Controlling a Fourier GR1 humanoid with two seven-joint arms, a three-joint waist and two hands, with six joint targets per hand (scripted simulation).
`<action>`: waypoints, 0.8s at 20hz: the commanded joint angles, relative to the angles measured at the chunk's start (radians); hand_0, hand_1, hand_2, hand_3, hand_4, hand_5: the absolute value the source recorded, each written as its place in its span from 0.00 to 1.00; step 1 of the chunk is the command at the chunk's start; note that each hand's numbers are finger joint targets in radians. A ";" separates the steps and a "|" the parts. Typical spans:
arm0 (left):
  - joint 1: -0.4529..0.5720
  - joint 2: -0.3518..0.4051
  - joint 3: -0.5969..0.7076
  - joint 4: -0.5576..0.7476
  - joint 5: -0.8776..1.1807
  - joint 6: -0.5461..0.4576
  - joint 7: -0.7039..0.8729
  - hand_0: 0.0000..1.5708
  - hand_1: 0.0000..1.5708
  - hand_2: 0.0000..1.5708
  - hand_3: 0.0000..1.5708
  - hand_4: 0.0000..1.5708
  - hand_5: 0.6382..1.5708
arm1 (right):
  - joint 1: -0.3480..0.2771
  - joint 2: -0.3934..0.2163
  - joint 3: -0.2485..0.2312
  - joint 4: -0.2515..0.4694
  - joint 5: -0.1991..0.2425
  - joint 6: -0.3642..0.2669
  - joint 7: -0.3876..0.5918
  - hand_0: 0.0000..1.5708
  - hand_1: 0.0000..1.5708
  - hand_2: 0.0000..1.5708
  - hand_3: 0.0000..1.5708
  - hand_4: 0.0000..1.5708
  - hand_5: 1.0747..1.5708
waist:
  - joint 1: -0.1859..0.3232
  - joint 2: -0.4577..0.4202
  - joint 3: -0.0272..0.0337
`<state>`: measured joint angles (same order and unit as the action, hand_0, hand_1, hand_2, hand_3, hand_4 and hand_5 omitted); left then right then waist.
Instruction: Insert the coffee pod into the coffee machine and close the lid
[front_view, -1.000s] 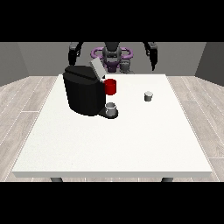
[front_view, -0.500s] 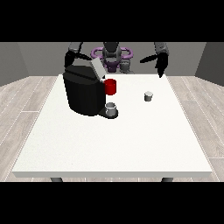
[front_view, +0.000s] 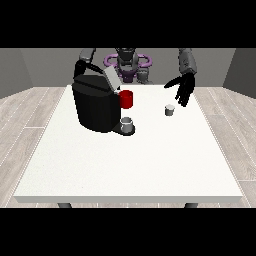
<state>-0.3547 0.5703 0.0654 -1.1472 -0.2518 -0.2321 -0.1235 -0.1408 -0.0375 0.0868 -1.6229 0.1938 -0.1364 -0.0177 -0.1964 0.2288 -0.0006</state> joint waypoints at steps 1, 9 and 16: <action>-0.043 -0.015 -0.036 0.099 -0.068 -0.011 -0.025 0.00 0.00 0.00 0.00 0.00 1.00 | -0.034 0.006 -0.023 0.023 -0.016 0.002 0.047 0.00 0.00 0.00 0.00 0.00 1.00 | 0.017 0.005 0.0003; -0.168 -0.028 -0.038 0.242 -0.187 0.092 -0.112 0.17 0.17 0.37 0.16 0.00 1.00 | -0.082 0.034 -0.017 0.102 0.006 -0.039 0.015 0.00 0.00 0.00 0.00 0.00 1.00 | 0.030 0.078 0.0004; -0.214 -0.032 -0.069 0.319 -0.325 0.255 -0.189 0.68 0.68 0.70 0.58 0.29 1.00 | -0.124 0.001 -0.028 0.094 -0.011 -0.009 0.089 0.00 0.00 0.00 0.00 0.00 1.00 | 0.016 0.103 0.0000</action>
<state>-0.5402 0.5294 0.0110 -0.8620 -0.5126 -0.0451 -0.2552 -0.2378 -0.0187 0.0730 -1.5459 0.1852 -0.1599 0.0585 -0.1819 0.3020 -0.0004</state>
